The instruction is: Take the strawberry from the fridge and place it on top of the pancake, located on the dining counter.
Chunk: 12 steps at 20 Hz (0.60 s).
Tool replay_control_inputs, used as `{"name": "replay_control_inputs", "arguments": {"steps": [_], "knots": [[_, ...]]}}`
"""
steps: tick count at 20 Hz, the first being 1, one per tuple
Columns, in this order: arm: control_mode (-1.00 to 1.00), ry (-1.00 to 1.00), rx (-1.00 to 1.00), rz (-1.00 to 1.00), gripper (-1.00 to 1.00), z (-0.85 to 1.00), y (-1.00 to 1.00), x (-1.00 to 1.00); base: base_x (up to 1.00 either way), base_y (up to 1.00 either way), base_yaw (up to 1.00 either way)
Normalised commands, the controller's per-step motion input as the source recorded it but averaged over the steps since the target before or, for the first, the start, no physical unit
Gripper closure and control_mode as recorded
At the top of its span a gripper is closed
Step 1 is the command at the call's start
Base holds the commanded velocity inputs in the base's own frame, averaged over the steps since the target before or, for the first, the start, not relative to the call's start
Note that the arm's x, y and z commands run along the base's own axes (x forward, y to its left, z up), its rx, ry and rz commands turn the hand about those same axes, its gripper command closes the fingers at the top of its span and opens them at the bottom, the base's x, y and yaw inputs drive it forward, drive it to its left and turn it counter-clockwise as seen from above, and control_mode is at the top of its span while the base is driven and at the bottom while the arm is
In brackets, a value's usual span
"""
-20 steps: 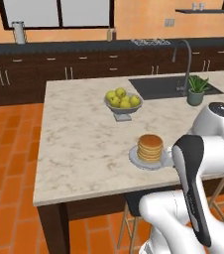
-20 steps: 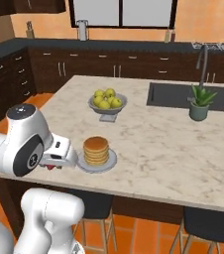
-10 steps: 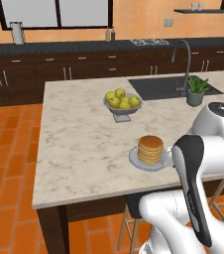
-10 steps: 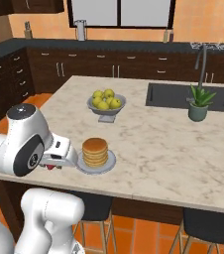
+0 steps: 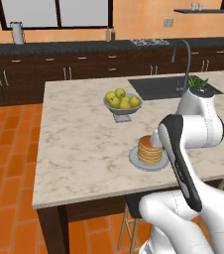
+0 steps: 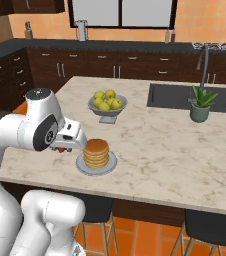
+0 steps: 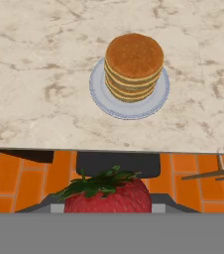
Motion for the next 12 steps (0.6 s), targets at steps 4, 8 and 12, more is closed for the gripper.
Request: {"name": "replay_control_inputs", "arguments": {"steps": [4, 8, 12], "knots": [[-1.00, 0.01, -0.03, -0.05, 1.00, -0.14, -0.01, 1.00, 0.00, 0.00, 0.00], [-1.00, 0.00, 0.00, -0.01, 1.00, -0.27, -0.55, 1.00, 0.00, 0.00, 0.00], [-1.00, 0.00, 0.00, 0.00, 1.00, -0.21, -0.50, 1.00, 0.00, 0.00, 0.00]]}}
